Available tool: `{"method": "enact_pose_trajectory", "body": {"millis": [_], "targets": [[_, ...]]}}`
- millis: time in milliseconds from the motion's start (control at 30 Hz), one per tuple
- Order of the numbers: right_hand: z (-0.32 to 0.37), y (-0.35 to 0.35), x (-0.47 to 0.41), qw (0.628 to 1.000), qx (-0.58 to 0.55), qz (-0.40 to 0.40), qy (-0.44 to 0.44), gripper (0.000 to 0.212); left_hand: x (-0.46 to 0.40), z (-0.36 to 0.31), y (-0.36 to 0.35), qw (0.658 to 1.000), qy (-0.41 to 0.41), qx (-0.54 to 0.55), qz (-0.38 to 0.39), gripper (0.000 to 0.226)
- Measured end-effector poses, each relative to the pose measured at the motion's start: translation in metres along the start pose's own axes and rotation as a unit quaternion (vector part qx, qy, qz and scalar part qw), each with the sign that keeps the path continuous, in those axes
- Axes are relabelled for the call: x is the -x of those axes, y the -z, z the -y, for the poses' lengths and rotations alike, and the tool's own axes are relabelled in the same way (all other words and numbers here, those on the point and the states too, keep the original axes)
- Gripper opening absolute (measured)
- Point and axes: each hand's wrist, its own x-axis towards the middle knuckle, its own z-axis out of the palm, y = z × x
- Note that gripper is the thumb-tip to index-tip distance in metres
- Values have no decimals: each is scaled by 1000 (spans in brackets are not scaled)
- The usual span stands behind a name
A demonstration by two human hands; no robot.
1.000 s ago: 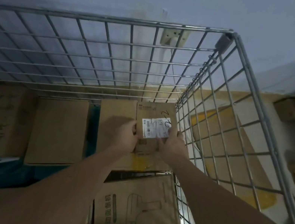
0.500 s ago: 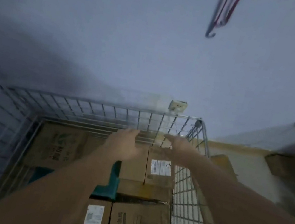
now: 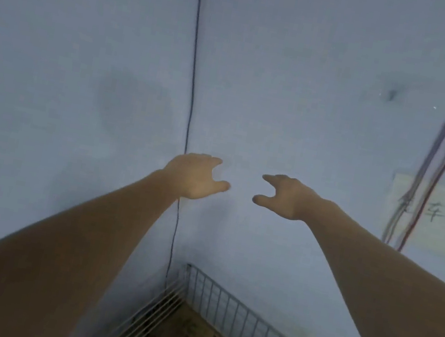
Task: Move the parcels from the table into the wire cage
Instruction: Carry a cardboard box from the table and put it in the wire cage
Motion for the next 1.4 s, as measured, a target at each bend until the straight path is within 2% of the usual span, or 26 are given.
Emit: {"method": "enact_pose_trajectory", "body": {"millis": [167, 333, 533, 733, 933, 1067, 1200, 1333, 1400], "targets": [[182, 30, 22, 988, -25, -3, 150, 87, 140, 99, 114, 988, 120, -75, -54, 83], [382, 37, 72, 954, -53, -5, 296, 86, 317, 202, 203, 949, 273, -137, -85, 85], [617, 28, 184, 882, -78, 12, 464, 84, 563, 294, 272, 863, 461, -187, -90, 86], [803, 2, 318, 785, -93, 57, 610, 83, 788, 317, 307, 750, 624, -206, -76, 87], [945, -30, 468, 668, -72, 94, 735, 85, 971, 283, 331, 611, 757, -214, -94, 85], [1004, -43, 582, 563, -70, 107, 816, 83, 1068, 229, 335, 499, 831, -218, -113, 85], [1031, -57, 699, 456, -57, 116, 881, 86, 1137, 148, 329, 382, 888, -225, -125, 86], [1016, -63, 816, 338, -50, 136, 930, 84, 1185, 52, 312, 287, 922, -224, -135, 85], [1004, -63, 874, 293, -48, 134, 946, 87, 1208, 4, 305, 235, 936, -226, -136, 84]]}}
